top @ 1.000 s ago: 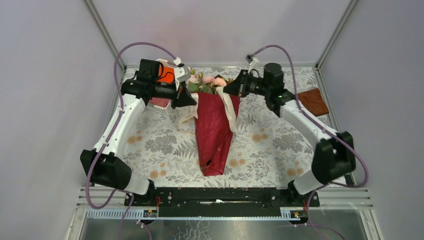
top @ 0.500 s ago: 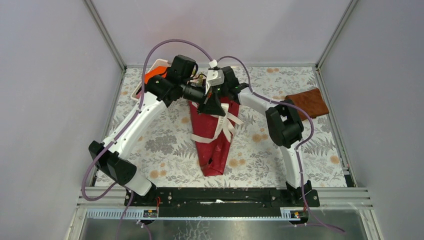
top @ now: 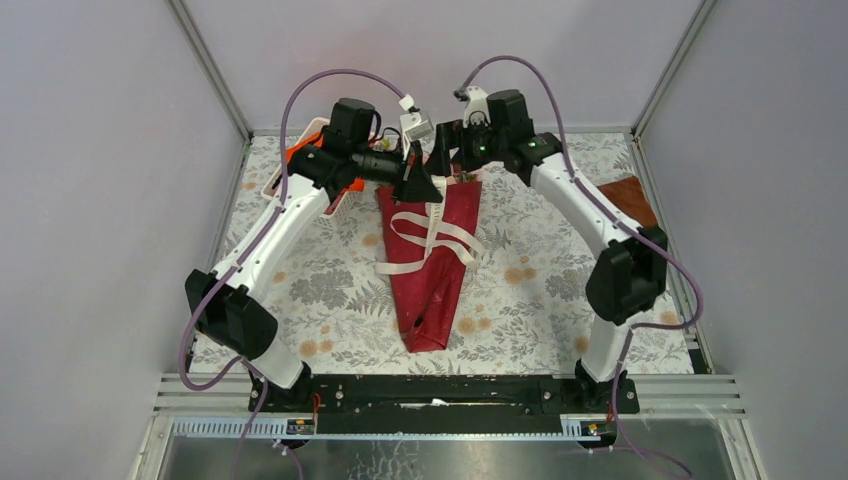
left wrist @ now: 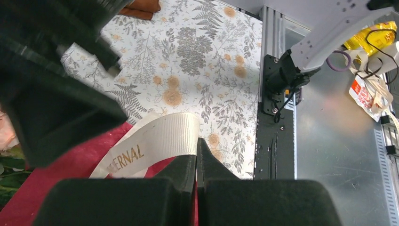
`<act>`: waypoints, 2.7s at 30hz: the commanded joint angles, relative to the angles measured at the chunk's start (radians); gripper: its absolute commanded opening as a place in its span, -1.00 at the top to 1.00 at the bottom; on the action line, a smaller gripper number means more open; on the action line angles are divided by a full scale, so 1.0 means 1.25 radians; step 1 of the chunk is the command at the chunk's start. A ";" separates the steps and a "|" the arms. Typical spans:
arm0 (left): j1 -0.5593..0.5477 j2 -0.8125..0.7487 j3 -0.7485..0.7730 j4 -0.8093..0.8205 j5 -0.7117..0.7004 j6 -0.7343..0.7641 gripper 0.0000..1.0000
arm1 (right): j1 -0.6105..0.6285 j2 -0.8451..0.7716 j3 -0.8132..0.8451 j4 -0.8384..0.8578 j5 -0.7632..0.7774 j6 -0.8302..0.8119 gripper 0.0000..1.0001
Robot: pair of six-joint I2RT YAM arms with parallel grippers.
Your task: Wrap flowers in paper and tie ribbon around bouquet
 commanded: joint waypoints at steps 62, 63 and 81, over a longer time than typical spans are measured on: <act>-0.014 0.073 -0.421 0.172 -0.373 0.971 -0.27 | 0.021 -0.246 -0.581 0.490 0.112 0.231 1.00; -0.015 0.075 -0.426 0.180 -0.382 0.974 -0.18 | 0.020 -0.248 -0.579 0.488 0.111 0.228 1.00; -0.041 0.001 -0.341 -0.013 -0.410 0.900 1.00 | 0.021 -0.179 -0.548 0.493 0.083 0.255 1.00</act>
